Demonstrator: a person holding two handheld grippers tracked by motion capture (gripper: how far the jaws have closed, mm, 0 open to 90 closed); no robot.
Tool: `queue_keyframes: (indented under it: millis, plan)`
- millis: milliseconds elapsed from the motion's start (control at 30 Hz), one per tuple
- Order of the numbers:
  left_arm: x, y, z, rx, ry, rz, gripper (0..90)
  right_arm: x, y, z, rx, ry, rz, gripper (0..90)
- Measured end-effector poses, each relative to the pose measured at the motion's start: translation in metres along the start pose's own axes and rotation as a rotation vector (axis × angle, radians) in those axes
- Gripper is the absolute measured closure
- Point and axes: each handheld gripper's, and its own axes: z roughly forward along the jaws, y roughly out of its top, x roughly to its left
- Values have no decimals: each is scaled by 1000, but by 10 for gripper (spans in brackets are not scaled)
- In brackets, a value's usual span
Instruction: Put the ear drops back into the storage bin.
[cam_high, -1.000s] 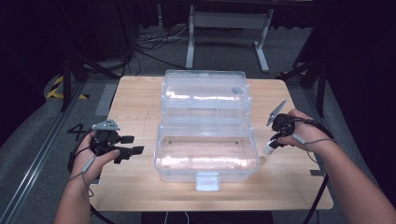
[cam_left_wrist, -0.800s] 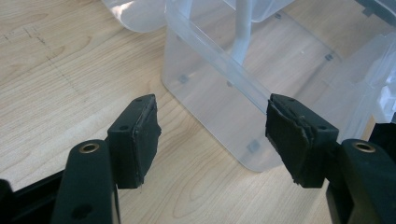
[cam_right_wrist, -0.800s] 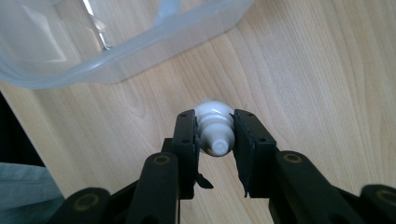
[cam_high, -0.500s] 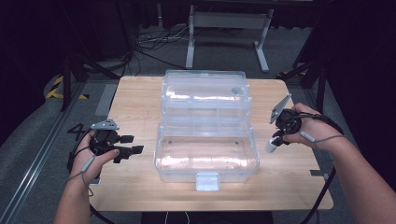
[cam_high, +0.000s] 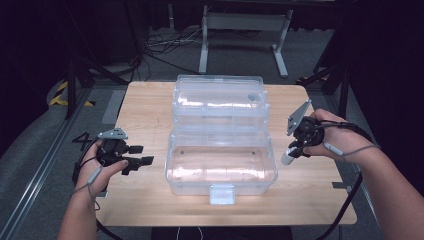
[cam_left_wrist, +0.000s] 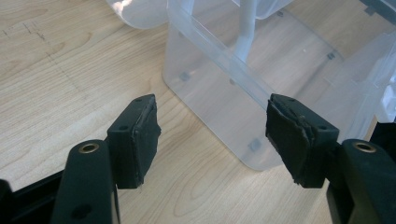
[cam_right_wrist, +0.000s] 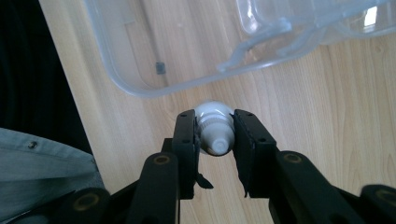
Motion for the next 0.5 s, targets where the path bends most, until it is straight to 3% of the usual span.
queue_keyframes:
  millis: [133,500]
  plan:
    - [0,0,1,1,0,1,347,6,8,-7,1,-2,-37,714]
    - [1,0,2,5,-3,5,346,22,29,-18,-1,22,-84,714]
